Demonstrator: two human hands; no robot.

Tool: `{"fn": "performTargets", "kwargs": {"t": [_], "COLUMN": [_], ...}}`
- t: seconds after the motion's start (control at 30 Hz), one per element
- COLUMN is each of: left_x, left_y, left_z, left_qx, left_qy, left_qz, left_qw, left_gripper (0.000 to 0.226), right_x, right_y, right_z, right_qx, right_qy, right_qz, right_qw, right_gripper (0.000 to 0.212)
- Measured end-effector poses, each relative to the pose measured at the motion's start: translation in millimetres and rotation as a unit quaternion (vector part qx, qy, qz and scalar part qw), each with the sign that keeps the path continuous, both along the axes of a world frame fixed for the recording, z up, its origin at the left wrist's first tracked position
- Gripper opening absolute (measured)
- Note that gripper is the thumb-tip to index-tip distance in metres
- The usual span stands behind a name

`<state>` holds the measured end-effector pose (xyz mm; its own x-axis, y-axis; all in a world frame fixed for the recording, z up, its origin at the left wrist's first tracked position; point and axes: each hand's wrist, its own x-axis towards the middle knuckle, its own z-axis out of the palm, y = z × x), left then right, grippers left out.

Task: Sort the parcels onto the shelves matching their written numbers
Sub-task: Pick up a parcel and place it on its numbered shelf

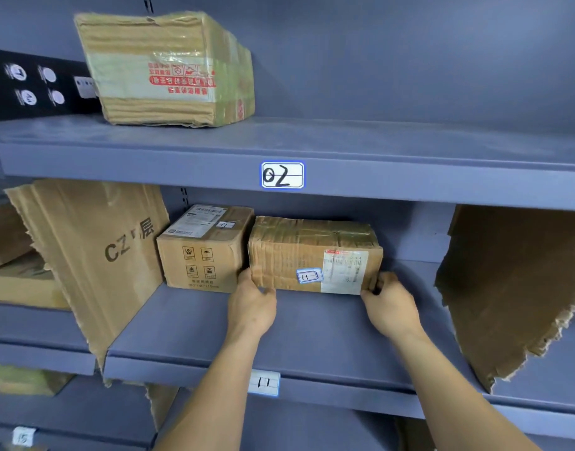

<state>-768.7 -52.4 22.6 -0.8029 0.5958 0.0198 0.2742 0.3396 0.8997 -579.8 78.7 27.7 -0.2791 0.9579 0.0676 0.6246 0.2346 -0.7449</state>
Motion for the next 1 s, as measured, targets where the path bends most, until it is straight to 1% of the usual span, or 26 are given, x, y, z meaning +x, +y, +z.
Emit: {"fn": "performTargets", "kwargs": {"t": [0.13, 0.3, 0.47, 0.57, 0.7, 0.8, 0.9, 1.0], "left_x": [-2.3, -9.1, -15.9, -20.0, -21.5, -15.1, -4.4, 4.4], "left_y": [11.5, 25.4, 38.3, 40.7, 40.2, 33.8, 19.0, 0.7], "left_z": [4.3, 8.4, 11.5, 14.4, 14.4, 13.3, 15.2, 16.6], "left_qx": [0.002, 0.013, 0.025, 0.021, 0.019, 0.01, -0.011, -0.045], "left_qy": [-0.002, -0.013, -0.028, -0.022, -0.04, -0.045, -0.023, 0.0], "left_qz": [0.005, 0.003, -0.004, -0.01, -0.017, -0.027, -0.053, -0.084], "left_qw": [1.0, 1.0, 0.999, 0.999, 0.999, 0.999, 0.998, 0.995], "left_gripper": [0.028, 0.033, 0.041, 0.039, 0.037, 0.044, 0.051, 0.055], "right_x": [-10.3, -19.2, -24.9, -26.3, -23.6, -22.1, -19.1, -13.1], "right_y": [13.4, 22.9, 31.2, 32.7, 29.3, 23.3, 12.4, -1.8], "right_z": [-2.8, -4.0, -6.2, -5.1, -5.8, -7.4, -5.8, -6.6], "right_qx": [0.011, 0.015, 0.015, 0.001, -0.012, -0.016, -0.014, -0.002], "right_qy": [-0.02, -0.042, -0.079, -0.088, -0.108, -0.117, -0.142, -0.172], "right_qz": [0.007, 0.009, 0.009, 0.012, 0.024, 0.023, 0.033, 0.044], "right_qw": [1.0, 0.999, 0.997, 0.996, 0.994, 0.993, 0.989, 0.984], "right_gripper": [0.012, 0.016, 0.014, 0.022, 0.042, 0.043, 0.041, 0.045]}}
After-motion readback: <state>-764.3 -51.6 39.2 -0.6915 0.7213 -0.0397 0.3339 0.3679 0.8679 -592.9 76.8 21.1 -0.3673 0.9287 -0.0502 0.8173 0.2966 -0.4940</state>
